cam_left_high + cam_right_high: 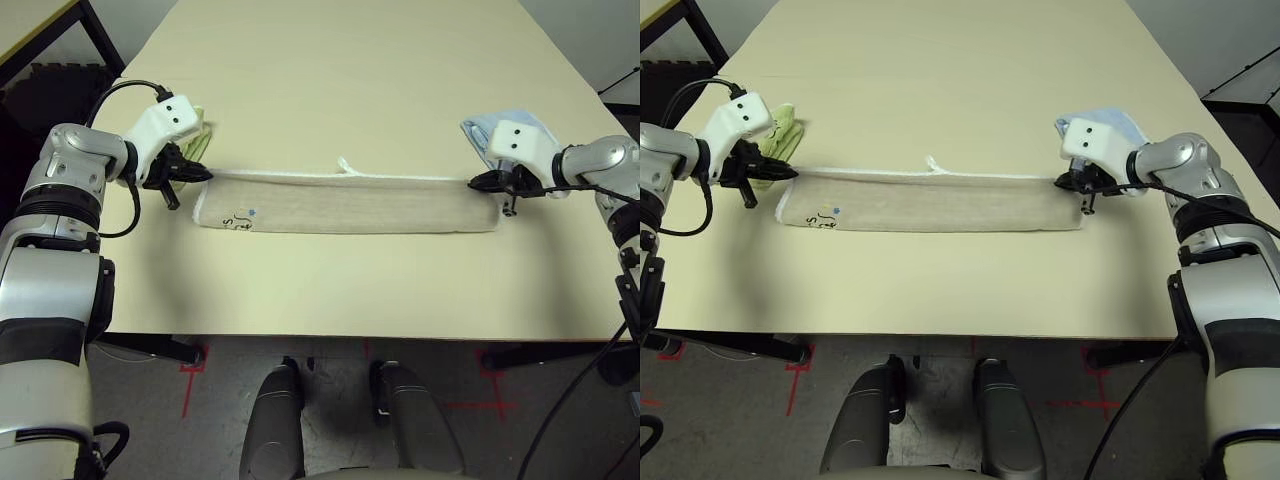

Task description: Fold the towel and set it aside.

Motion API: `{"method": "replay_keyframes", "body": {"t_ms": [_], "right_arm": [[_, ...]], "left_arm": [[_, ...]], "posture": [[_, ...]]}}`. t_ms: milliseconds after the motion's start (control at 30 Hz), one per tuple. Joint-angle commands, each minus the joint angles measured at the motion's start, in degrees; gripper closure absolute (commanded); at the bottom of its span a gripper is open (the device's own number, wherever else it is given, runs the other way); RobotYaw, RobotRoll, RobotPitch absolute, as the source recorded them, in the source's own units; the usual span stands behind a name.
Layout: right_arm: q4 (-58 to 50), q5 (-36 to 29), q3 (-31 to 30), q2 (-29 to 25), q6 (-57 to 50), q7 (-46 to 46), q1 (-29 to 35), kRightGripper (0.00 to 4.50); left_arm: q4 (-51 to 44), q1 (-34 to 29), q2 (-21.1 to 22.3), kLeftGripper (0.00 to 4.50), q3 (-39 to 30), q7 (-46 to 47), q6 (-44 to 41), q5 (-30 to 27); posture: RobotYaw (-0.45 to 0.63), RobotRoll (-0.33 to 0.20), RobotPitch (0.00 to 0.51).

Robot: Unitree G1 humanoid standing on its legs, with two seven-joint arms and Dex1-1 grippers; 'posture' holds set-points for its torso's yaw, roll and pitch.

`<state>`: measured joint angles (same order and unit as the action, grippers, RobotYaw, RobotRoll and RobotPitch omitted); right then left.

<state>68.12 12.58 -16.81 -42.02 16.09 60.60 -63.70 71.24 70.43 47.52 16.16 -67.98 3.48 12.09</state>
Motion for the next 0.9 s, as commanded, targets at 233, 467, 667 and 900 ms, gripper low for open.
{"method": "replay_keyframes", "body": {"t_ms": [233, 467, 667, 900], "right_arm": [[1.2, 0.7, 2.6, -0.3, 0.9, -1.7, 0.4, 0.41], [1.5, -0.9, 5.1, -1.1, 1.7, -2.7, 0.3, 0.00], [0.5, -16.4, 19.3, 1.8, -4.5, 9.1, 0.4, 0.00], [-9.8, -29.3, 28.7, 6.5, -22.6, 15.1, 7.0, 0.00]], "left_arm": [[0.5, -0.9, 0.9, 0.76, -2.3, -0.3, 0.2, 0.7], [-0.8, 0.8, 1.6, 0.04, -6.4, -1.2, -0.8, -1.2], [-4.9, 1.9, 0.0, 0.04, -17.6, -9.8, -9.3, -13.5], [-21.4, -9.6, -4.1, 0.04, -26.1, -12.9, -12.2, -25.7]], "posture": [[0.00, 0.000, 0.197], [0.00, 0.000, 0.197], [0.01, 0.000, 0.195], [0.02, 0.000, 0.194]]}}
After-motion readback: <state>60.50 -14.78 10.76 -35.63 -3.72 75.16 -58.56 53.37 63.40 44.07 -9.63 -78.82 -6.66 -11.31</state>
